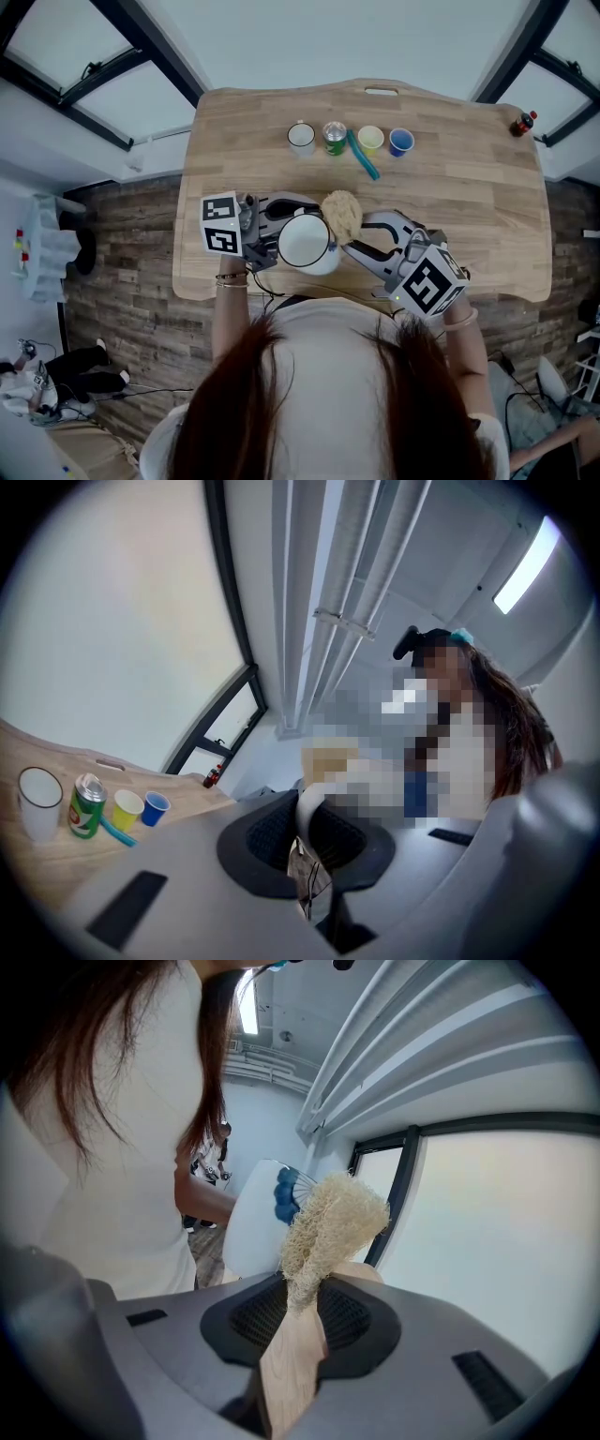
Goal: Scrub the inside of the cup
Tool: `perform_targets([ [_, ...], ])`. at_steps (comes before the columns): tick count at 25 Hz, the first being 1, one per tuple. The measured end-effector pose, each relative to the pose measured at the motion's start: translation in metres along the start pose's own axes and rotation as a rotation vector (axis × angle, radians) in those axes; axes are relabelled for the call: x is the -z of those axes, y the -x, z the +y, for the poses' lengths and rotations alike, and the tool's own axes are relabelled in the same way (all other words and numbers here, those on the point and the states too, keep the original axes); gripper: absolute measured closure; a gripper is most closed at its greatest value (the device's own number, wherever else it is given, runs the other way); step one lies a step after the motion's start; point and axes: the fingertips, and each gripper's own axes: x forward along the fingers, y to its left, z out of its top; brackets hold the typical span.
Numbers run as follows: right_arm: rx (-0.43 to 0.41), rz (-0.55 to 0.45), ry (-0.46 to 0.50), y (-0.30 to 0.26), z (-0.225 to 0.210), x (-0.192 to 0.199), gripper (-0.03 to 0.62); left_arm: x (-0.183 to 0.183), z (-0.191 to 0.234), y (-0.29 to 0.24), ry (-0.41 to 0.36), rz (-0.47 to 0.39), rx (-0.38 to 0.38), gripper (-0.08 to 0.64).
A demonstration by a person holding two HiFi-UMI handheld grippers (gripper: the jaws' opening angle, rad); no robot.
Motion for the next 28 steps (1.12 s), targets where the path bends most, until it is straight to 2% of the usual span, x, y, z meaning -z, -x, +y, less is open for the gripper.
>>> perform_targets([
  [17,-0.037,-0.021,0.003,-0.006,0.011,-0.006,0.482,0.004,-0.018,-0.007,0.017,0.019,0.114,0.532],
  [22,-0.037,-0.024,0.003,-0.007,0.011,-0.006,0.483,0.004,-0.020,-0.008,0.020,0.016,0.122,0.532],
  [28,-0.014,-0.009,0.002,-0.007,0.006,-0.003,0.485,0.002,-0.013,-0.008,0.002,-0.004,0.089,0.532],
])
